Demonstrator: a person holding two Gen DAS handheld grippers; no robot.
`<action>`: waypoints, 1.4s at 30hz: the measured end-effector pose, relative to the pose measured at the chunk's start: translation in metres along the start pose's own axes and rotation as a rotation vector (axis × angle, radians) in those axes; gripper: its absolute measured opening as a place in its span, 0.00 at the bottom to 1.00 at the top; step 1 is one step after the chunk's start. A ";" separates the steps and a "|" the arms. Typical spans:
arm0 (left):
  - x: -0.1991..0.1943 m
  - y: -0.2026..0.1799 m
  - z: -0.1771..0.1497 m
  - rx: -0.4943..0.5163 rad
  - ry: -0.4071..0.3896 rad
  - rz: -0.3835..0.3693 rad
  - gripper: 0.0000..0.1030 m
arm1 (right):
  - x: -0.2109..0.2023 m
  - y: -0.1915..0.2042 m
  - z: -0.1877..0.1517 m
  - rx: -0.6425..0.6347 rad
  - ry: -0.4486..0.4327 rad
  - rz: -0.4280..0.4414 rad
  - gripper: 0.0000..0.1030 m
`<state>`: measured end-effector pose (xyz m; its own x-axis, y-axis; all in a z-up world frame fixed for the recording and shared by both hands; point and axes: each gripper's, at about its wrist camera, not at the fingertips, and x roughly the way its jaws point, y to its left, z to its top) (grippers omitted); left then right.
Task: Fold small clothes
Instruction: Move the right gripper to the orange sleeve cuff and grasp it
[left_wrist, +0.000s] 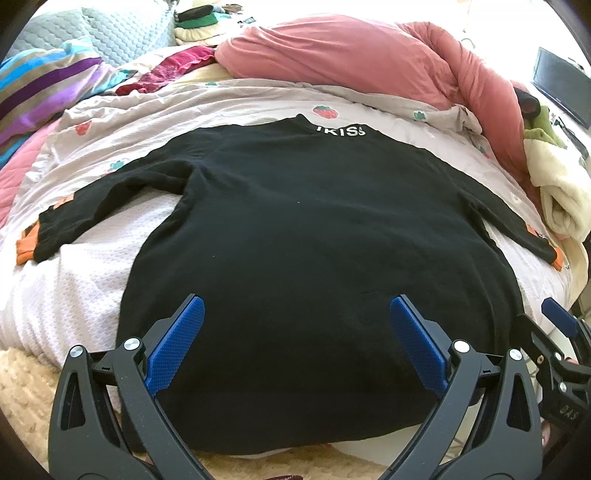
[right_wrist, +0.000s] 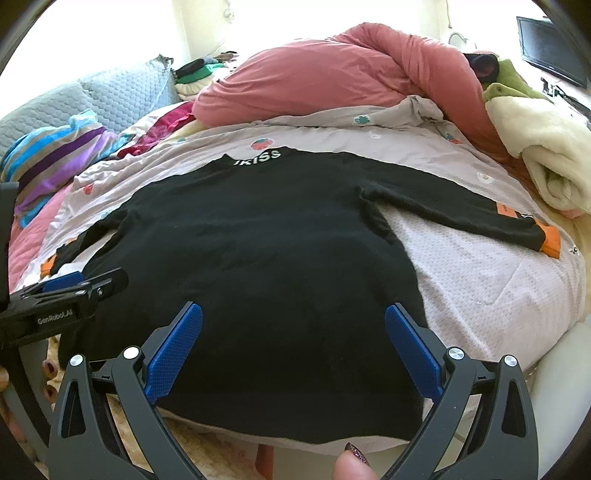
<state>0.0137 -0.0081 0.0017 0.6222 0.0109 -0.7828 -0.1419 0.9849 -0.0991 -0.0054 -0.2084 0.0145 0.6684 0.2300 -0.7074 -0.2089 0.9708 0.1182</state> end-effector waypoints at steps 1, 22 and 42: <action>0.002 -0.002 0.002 0.003 0.004 -0.002 0.92 | 0.001 -0.002 0.000 0.004 0.000 -0.004 0.96; 0.054 -0.038 0.065 0.087 0.054 -0.084 0.92 | 0.036 -0.092 0.033 0.174 0.000 -0.182 0.96; 0.111 -0.055 0.119 0.129 0.087 -0.089 0.92 | 0.075 -0.235 0.045 0.579 0.043 -0.347 0.96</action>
<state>0.1816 -0.0403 -0.0066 0.5578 -0.0867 -0.8255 0.0138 0.9954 -0.0953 0.1258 -0.4158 -0.0344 0.5959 -0.0932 -0.7977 0.4369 0.8710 0.2246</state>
